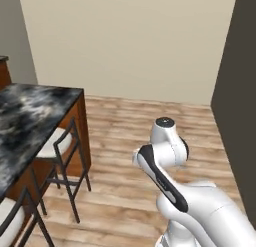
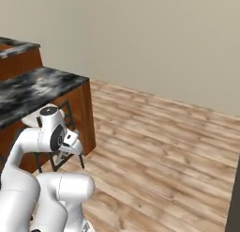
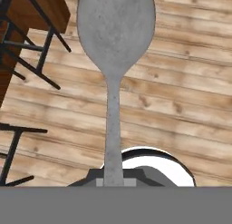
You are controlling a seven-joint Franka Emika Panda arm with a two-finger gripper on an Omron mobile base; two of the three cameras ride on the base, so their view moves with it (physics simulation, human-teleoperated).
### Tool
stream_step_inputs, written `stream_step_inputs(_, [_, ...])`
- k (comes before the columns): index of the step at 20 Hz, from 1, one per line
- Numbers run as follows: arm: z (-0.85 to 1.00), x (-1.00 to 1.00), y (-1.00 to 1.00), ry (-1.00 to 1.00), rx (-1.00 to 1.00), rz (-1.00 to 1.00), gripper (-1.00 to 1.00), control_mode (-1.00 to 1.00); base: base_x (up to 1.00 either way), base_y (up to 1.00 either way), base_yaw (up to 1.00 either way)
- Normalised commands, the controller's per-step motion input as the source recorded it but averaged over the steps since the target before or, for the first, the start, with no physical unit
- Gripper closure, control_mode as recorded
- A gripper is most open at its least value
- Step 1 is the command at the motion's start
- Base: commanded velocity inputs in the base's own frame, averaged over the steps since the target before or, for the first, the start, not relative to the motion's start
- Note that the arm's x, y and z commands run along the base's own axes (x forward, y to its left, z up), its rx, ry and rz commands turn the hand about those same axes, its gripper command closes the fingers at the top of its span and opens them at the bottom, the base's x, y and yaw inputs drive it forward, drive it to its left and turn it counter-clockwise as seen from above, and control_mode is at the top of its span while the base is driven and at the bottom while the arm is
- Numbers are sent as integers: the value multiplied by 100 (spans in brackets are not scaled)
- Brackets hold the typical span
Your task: Take the fork and place it on the left side of the plate. Then take the spoon and place it on the right side of the plate. Make sure they're directly next to the plate.
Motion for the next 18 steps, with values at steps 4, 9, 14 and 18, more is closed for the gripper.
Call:
stream_step_inputs(4, [0,0,0,0,0,0,100,100,97,-12,57])
stream_step_inputs(9, [0,0,0,0,0,0,100,100,56,0,64])
stream_step_inputs(14, [0,0,0,0,0,0,100,100,31,0,65])
stream_step_inputs(18, [0,0,0,0,0,0,100,100,25,0,57])
